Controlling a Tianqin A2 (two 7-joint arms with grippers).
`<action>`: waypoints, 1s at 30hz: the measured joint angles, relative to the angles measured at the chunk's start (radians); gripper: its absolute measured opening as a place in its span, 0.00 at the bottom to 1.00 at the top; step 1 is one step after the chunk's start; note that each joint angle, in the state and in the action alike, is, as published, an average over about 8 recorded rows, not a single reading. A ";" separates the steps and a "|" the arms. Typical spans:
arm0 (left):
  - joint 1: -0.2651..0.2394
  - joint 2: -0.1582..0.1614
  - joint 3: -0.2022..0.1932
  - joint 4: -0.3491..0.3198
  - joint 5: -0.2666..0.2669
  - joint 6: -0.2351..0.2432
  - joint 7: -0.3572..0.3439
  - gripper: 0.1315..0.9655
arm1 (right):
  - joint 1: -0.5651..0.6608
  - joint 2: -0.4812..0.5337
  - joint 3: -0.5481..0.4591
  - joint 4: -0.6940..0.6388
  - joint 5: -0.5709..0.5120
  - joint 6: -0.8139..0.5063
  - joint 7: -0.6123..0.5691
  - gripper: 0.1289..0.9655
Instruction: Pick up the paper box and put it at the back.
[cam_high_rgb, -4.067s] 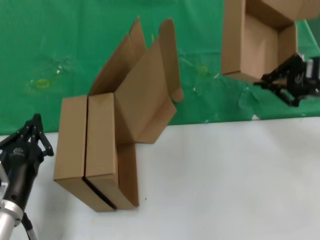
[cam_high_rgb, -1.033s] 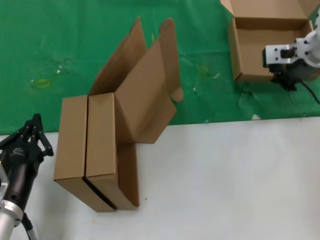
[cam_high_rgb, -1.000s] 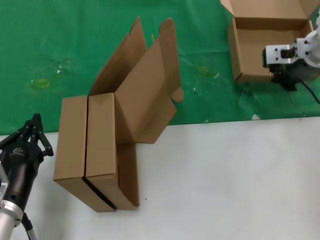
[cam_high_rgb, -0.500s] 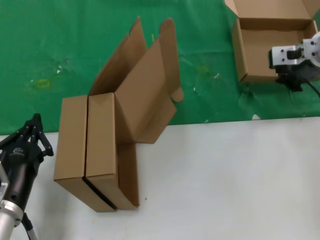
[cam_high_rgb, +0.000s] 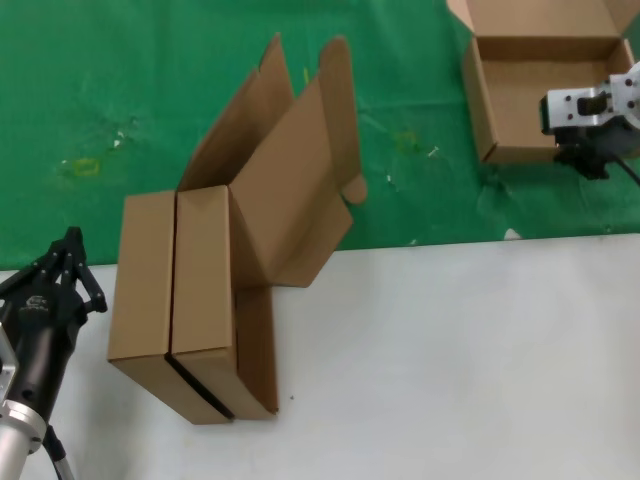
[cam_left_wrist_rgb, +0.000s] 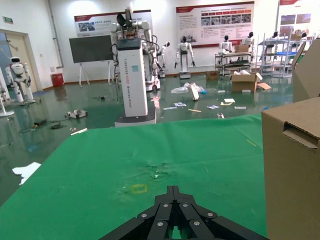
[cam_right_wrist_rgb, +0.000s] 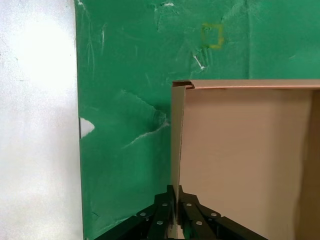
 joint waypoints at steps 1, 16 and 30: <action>0.000 0.000 0.000 0.000 0.000 0.000 0.000 0.02 | 0.000 0.000 0.000 0.000 0.000 0.000 0.000 0.03; 0.000 0.000 0.000 0.000 0.000 0.000 0.000 0.02 | 0.000 0.000 0.000 0.000 0.000 0.000 0.000 0.16; 0.000 0.000 0.000 0.000 0.000 0.000 0.000 0.02 | 0.000 0.000 0.000 0.000 0.000 0.000 0.000 0.43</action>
